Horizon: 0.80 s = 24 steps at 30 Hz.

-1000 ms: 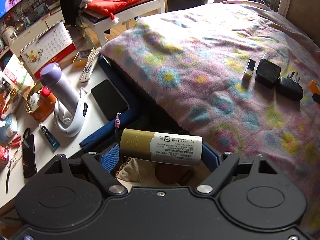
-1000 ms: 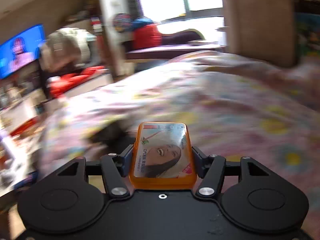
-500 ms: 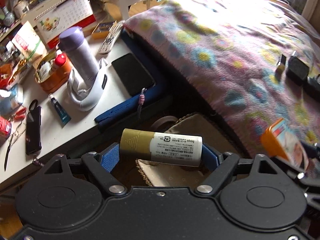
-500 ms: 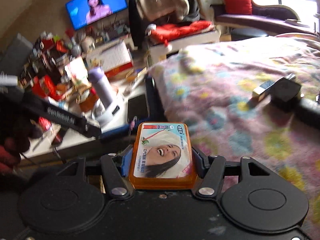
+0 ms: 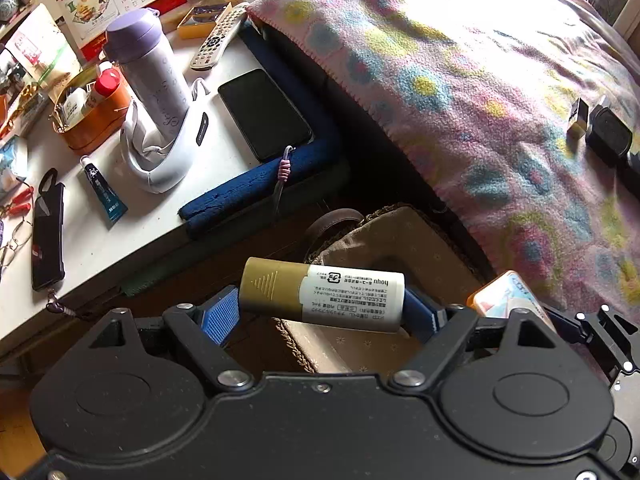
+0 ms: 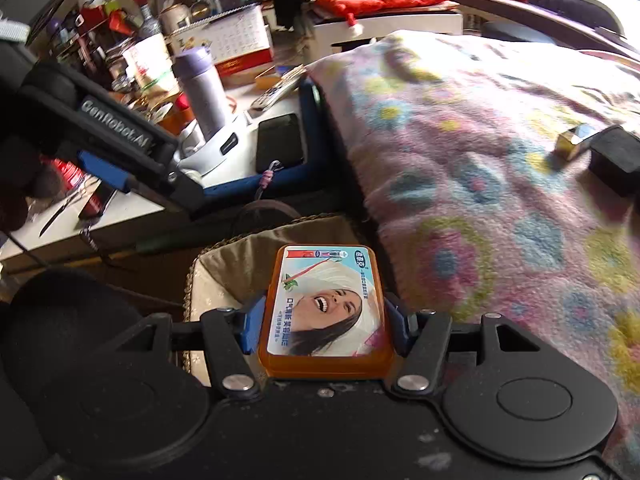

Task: Organize rigid objects
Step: 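Carry the orange case and gold cylinder to the basket and release both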

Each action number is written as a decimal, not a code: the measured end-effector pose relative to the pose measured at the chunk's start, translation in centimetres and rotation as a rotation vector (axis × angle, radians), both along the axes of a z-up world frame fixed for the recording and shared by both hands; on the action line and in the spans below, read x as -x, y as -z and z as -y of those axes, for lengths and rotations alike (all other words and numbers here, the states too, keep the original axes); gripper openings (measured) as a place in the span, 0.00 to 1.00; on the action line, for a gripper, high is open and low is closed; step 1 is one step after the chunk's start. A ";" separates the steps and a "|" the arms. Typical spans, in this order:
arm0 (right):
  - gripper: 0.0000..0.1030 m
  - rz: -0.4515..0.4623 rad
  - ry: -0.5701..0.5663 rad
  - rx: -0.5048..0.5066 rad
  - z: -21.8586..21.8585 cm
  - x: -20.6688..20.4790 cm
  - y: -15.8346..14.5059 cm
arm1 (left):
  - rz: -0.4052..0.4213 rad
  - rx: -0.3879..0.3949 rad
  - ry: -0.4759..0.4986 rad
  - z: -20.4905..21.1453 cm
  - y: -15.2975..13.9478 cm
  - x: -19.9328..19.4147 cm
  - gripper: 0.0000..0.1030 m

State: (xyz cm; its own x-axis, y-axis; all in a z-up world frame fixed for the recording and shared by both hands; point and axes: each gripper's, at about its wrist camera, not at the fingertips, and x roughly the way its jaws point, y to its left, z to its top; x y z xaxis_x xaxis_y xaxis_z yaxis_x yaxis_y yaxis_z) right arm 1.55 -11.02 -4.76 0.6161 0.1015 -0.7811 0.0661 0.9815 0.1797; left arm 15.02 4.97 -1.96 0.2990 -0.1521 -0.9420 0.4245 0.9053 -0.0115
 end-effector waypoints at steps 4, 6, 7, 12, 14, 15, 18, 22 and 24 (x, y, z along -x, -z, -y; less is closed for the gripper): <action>0.57 0.003 -0.026 0.017 -0.6 -0.2 0.2 | 0.001 -0.032 0.023 0.5 0.4 0.2 0.79; 0.57 -0.005 -0.024 0.026 -0.6 -0.4 0.4 | -0.005 -0.039 0.026 0.7 0.5 0.2 0.79; 0.57 -0.016 -0.022 0.024 -0.5 -0.5 0.6 | -0.005 -0.043 0.026 0.7 0.5 0.3 0.79; 0.58 -0.074 0.002 0.013 0.0 -0.5 1.5 | -0.010 -0.062 0.025 0.9 0.7 0.2 0.79; 0.58 -0.086 0.010 0.005 0.2 -0.5 1.7 | -0.018 -0.063 0.026 1.0 0.8 0.2 0.79; 0.58 -0.089 0.013 0.000 0.4 -0.5 1.9 | -0.020 -0.064 0.028 1.0 0.9 0.1 0.79; 0.58 -0.092 0.024 -0.006 0.5 -0.5 2.0 | -0.020 -0.067 0.036 1.2 0.9 0.2 0.79; 0.58 -0.090 0.018 -0.011 0.5 -0.5 1.9 | -0.023 -0.063 0.048 1.3 0.9 0.3 0.79; 0.58 -0.089 0.023 -0.010 0.4 -0.5 1.8 | -0.026 -0.057 0.049 1.2 0.8 0.2 0.79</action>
State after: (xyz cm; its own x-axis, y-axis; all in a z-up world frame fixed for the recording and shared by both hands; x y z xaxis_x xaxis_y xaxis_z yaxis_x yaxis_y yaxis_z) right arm 2.06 -11.41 -6.61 0.5468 0.0961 -0.8317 0.1043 0.9778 0.1815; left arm 14.78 3.74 -2.80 0.2677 -0.1120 -0.9570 0.4687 0.8829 0.0277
